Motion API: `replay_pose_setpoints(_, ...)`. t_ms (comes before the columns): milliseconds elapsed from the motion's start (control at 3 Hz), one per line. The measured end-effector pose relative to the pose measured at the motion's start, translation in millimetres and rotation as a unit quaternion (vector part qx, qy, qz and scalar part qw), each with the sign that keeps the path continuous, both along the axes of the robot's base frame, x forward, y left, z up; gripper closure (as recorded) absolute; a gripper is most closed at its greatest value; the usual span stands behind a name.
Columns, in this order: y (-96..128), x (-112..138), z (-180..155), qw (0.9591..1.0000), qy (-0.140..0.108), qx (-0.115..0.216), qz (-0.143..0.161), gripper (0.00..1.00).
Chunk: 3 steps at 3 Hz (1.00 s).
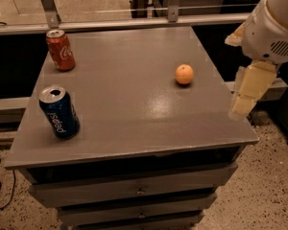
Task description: Knock coke can over
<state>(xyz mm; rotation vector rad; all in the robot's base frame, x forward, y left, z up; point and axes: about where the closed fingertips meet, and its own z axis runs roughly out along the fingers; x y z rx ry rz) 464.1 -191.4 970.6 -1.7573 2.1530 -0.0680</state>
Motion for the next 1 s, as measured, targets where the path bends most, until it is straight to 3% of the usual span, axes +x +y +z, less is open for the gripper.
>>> replay_pose_setpoints(333,48.2,54.1,-4.1,0.9982,-0.021,0.047,0.031,0.00)
replay_pose_setpoints(667,108.6,109.2,0.5,0.9924,-0.047,0.097,0.058,0.00)
replay_pose_setpoints(1000,175.2,150.2,2.0,0.9830,-0.067,0.153,0.076,0.00)
